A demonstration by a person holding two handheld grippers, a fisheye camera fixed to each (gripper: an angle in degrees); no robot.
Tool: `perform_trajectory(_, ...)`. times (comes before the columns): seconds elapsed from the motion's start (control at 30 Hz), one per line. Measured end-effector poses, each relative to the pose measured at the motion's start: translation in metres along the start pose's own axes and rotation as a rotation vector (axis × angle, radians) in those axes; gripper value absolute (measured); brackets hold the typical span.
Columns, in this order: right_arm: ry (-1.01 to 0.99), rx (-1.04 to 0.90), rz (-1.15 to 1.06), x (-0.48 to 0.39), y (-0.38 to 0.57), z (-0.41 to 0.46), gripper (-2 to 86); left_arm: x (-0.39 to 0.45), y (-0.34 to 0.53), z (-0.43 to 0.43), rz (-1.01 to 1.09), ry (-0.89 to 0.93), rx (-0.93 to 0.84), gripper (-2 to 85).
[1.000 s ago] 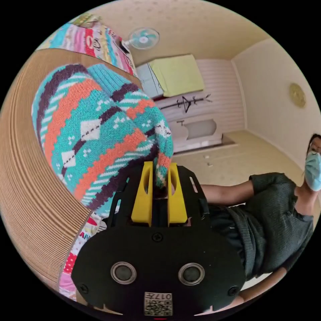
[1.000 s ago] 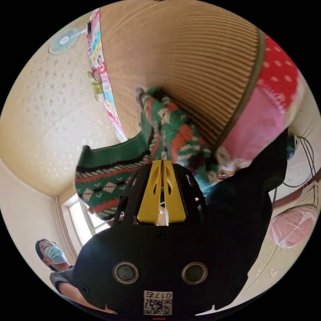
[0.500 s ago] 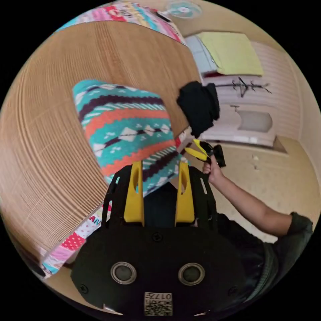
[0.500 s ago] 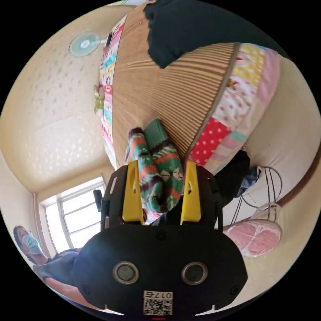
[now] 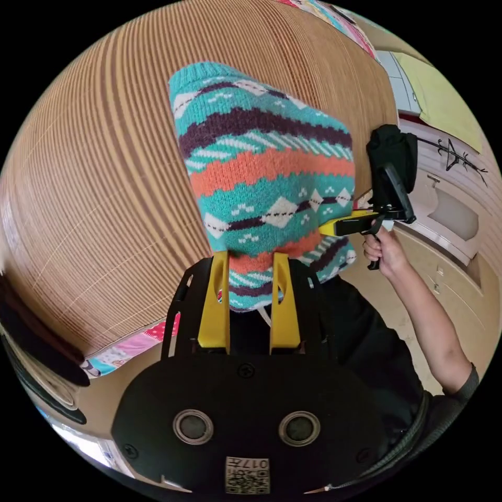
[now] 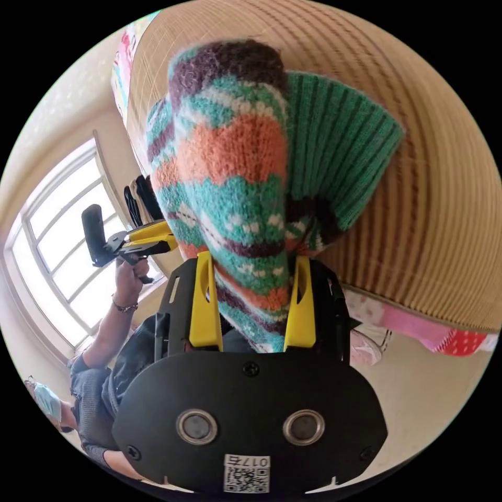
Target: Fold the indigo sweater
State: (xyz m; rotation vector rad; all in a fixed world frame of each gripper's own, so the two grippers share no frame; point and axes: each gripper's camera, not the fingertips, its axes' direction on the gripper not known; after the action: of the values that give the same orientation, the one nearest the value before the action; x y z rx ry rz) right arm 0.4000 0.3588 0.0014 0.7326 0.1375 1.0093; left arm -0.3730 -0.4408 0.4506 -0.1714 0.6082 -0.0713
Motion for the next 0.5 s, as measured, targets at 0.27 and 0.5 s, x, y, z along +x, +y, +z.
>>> perform_trajectory(0.27,-0.077,-0.135,-0.132,-0.133,-0.071,0.117,17.6,-0.158,0.141,-0.071,-0.394,0.012,0.307,11.0)
perform_trajectory(0.5,-0.135,-0.163,-0.235,-0.251,-0.108,0.213,14.0,-0.230,0.256,-0.082,-0.487,0.069,0.384,8.8)
